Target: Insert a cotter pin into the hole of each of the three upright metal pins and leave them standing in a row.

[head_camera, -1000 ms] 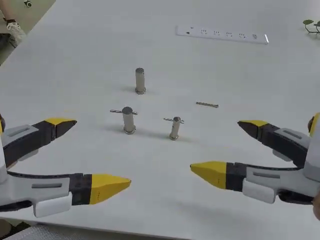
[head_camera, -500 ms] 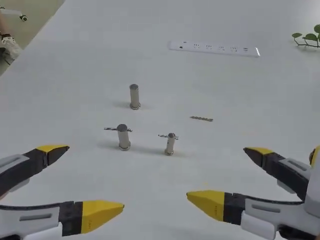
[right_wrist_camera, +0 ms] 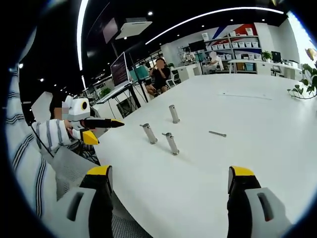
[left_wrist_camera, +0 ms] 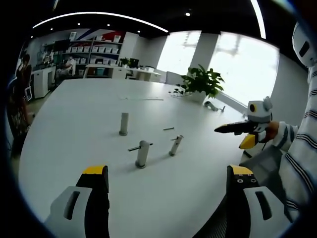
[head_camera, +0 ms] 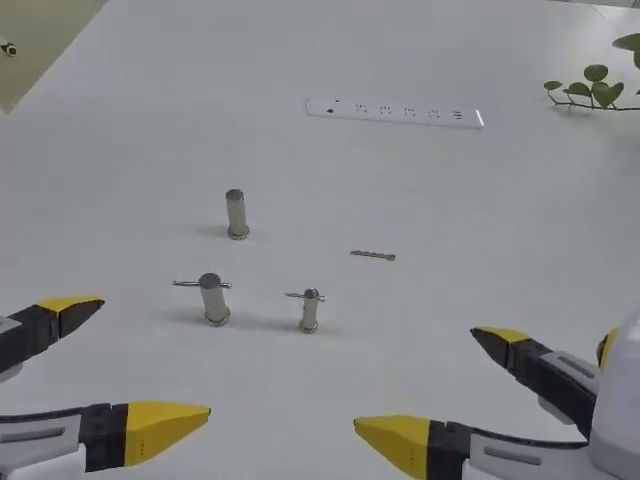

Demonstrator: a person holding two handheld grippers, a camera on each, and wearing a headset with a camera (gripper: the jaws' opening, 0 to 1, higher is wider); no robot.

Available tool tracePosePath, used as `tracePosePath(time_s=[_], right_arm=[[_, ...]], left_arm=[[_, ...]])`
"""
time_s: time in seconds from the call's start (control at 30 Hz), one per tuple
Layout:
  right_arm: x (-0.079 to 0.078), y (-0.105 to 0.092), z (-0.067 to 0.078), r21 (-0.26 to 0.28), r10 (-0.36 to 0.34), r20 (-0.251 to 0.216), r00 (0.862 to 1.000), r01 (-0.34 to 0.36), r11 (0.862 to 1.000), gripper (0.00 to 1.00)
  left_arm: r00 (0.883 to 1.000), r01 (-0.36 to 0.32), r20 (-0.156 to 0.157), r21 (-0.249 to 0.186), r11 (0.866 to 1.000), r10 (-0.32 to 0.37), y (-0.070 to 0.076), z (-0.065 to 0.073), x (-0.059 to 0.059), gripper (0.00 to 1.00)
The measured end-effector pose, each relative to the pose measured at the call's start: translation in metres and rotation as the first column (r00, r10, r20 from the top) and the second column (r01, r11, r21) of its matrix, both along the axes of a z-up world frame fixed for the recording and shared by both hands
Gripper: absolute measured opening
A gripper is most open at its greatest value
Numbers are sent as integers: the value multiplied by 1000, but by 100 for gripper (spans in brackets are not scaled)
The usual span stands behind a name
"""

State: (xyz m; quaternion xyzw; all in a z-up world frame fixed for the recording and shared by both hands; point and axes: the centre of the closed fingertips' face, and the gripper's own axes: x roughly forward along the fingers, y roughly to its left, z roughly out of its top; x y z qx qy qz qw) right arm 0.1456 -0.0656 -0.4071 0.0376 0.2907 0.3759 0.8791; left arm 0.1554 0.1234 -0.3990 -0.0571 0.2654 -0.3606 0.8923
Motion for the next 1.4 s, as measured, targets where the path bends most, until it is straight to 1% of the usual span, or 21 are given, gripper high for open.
tracePosePath(time_s=[0.07, 0.17, 0.2, 0.3, 0.5, 0.57, 0.6, 0.63, 0.67, 0.7, 0.77, 0.87, 0.9, 1.0, 1.1, 1.17, 1.2, 1.3, 1.37, 1.4], right_arm=[[-1, -3, -1, -13, -6, -3, 1000, 6, 1000, 96], [-1, -5, 0, -10, -23, -5, 1000, 23, 1000, 95], [-1, -6, 0, -8, -27, -6, 1000, 27, 1000, 95], [-2, -8, 0, -9, -40, -7, 999, 40, 999, 95], [-1, -10, 1, -5, -63, -9, 998, 63, 998, 94], [0, -11, 1, -6, -70, -8, 997, 70, 997, 94], [1, -11, 1, -5, -74, -9, 997, 74, 997, 94], [1, -11, 1, -4, -77, -9, 997, 77, 997, 94], [2, -11, 1, -4, -78, -9, 997, 78, 997, 94], [2, -11, 2, -4, -79, -8, 997, 79, 997, 94], [3, -11, 2, -7, -81, -5, 997, 81, 997, 93], [4, -13, 3, -12, -85, -4, 996, 85, 996, 93], [5, -13, 3, -16, -87, -4, 996, 87, 996, 93], [6, -16, 3, -17, -100, -5, 995, 100, 995, 93], [6, -17, 3, -18, -108, -6, 994, 108, 994, 93], [6, -18, 2, -24, -112, -8, 994, 111, 993, 93], [6, -18, 1, -25, -113, -10, 994, 113, 993, 93], [6, -18, 1, -23, -119, -12, 993, 118, 993, 93], [7, -17, 1, -24, -120, -14, 993, 119, 993, 93], [7, -17, 1, -24, -120, -15, 993, 120, 993, 93]], left_arm=[[1000, 2, 7, 0, 1000, -2, 0, 2, 5, 98], [1000, 10, 23, -3, 1000, -10, 0, 7, 18, 98], [1000, 18, 25, 2, 1000, -18, -1, 8, 23, 98], [999, 39, 38, 14, 999, -39, -2, 11, 32, 98], [995, 56, 82, 26, 998, -58, -5, 25, 63, 98], [993, 62, 101, 12, 998, -63, -8, 30, 75, 98], [991, 81, 107, 16, 997, -82, -12, 31, 80, 98], [988, 106, 106, 30, 994, -109, -14, 30, 82, 98], [987, 121, 99, 46, 992, -125, -15, 28, 85, 98], [985, 138, 98, 68, 988, -144, -17, 26, 90, 97], [982, 150, 104, 82, 985, -158, -20, 25, 99, 96], [975, 183, 106, 105, 978, -194, -25, 23, 108, 96], [974, 185, 110, 107, 977, -197, -26, 23, 112, 95], [973, 190, 112, 103, 976, -201, -29, 22, 120, 95], [972, 197, 104, 116, 973, -209, -31, 15, 127, 93], [973, 199, 93, 128, 972, -211, -31, 9, 132, 92], [972, 202, 90, 138, 970, -215, -35, 6, 132, 92], [974, 201, 80, 128, 971, -212, -37, 0, 138, 90], [975, 208, 61, 109, 972, -215, -40, -5, 141, 88], [975, 209, 59, 109, 972, -216, -40, -6, 142, 86]])
